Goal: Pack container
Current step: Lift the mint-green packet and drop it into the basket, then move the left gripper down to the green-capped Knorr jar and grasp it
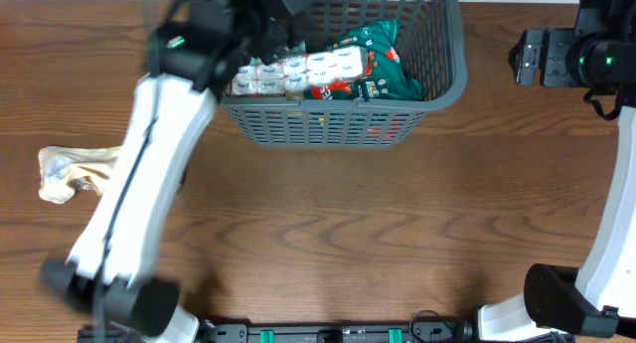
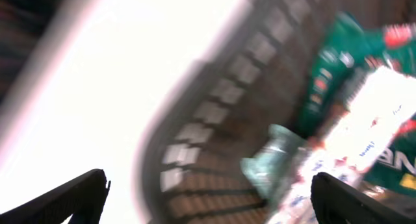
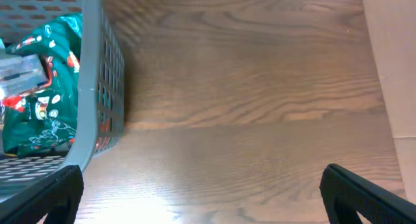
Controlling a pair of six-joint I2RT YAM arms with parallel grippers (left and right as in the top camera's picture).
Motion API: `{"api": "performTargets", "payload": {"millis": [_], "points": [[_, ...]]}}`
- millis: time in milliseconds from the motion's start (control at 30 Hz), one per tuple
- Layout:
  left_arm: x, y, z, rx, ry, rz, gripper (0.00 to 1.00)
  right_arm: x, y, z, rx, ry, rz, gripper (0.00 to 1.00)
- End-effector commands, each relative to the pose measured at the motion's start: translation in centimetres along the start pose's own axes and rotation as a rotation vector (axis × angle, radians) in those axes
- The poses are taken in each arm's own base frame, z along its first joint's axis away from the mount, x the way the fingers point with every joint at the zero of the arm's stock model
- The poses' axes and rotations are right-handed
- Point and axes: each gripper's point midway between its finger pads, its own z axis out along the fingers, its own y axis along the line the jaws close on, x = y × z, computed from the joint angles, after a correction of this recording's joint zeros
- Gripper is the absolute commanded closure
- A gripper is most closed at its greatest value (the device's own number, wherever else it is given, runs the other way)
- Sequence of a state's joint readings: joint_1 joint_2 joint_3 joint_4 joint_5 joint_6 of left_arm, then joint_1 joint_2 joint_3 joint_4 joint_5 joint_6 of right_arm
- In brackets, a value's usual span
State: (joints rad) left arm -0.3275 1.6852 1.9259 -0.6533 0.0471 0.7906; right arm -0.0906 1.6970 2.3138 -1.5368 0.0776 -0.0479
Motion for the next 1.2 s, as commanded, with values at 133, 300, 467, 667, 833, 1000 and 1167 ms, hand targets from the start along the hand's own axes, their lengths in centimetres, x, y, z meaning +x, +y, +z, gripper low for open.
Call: {"api": "performTargets", "payload": {"millis": [133, 300, 467, 667, 833, 1000, 1167], "points": [[6.2, 5.9, -13.8, -0.354, 0.195, -0.583, 0.02, 0.2, -0.1, 0.5, -0.004, 0.014, -0.009, 0.01], [14.7, 2.0, -19.2, -0.379, 0.499, -0.946, 0.02, 0.2, 0.0, 0.5, -0.005, 0.017, -0.009, 0.01], [19.6, -1.2, -20.4, -0.374, 0.723, -1.07, 0.01, 0.2, 0.0, 0.5, -0.005, 0.016, -0.006, 0.01], [22.6, -3.2, -15.9, -0.284, 0.768, -1.158, 0.02, 0.1, 0.3, 0.5, -0.025, 0.013, -0.005, 0.01], [27.2, -4.9, -12.4, -0.27, 0.869, -1.24, 0.01, 0.1, 0.6, 0.4, -0.044, 0.012, -0.005, 0.01], [31.4, -6.9, -9.3, -0.212, 0.985, -1.288, 0.02, 0.2, 0.6, 0.4, -0.042, 0.013, -0.005, 0.01], [34.2, -8.3, -6.7, -0.155, 1.066, -1.288, 0.02, 0.2, 0.6, 0.4, -0.043, 0.017, -0.005, 0.01]]}}
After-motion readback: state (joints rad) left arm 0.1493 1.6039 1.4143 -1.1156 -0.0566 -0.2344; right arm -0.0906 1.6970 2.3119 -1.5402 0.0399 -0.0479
